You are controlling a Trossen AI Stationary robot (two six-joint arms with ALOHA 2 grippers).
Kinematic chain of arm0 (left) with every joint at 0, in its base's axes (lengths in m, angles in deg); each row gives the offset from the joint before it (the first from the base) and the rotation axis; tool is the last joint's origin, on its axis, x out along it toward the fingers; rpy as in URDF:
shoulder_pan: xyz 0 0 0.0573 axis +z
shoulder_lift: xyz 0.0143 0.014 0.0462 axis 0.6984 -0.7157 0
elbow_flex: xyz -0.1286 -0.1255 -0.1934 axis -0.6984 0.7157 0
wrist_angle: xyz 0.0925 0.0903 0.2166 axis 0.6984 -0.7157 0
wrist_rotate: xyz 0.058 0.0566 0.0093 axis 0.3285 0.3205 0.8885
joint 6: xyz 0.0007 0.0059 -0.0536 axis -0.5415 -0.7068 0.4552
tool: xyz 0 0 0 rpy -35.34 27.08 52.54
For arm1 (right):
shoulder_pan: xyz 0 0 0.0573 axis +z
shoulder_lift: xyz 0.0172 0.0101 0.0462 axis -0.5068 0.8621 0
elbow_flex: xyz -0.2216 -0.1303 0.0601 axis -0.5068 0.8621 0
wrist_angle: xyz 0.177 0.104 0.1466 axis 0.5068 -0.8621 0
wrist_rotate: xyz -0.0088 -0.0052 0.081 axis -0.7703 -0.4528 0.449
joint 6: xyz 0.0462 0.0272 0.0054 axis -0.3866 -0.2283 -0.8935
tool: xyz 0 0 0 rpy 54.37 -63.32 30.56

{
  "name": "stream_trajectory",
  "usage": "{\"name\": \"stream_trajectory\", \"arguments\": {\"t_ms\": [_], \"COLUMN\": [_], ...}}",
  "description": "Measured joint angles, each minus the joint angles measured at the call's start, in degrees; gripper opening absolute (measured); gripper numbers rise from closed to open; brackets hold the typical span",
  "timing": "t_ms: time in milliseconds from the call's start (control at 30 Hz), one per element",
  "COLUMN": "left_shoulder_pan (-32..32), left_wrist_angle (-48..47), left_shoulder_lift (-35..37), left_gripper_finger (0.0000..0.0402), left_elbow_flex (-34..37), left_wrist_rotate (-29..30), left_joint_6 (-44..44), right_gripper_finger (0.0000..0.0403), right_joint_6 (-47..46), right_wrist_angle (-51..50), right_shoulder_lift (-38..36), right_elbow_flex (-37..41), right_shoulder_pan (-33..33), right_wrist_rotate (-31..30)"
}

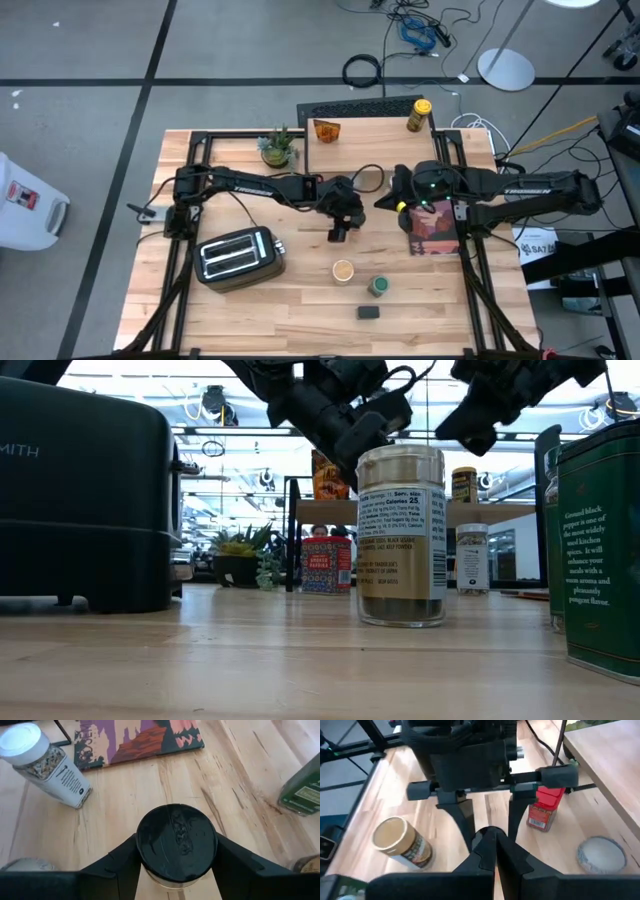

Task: Shelf spices
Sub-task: Put the black seasoning bottle on the shelf

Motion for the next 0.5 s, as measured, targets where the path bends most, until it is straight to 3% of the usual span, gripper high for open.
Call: {"name": "stream_trajectory", "arguments": {"t_ms": [233,500], "left_shoulder_pan": [0.00,0.50], "left_wrist_angle": [-1.30,-4.15], "left_shoulder_lift": [3.55,10.34], "left_gripper_finger": [0.0204,0.0204], "left_elbow_flex": [-0.53,-1.90], "left_wrist_rotate": [0.67,3.86], "left_joint_6": [0.02,0.37], "right_gripper_finger": [0.0000,0.0000], "right_joint_6": [-3.29,-4.38], "right_wrist_angle": [-5.61,-8.60], "right_shoulder_lift": [-5.14,-4.99], "right_elbow_flex": [0.00,0.00], "right_shoulder_pan": [0.04,3.00], "right_wrist_rotate": [0.02,-1.47]}}
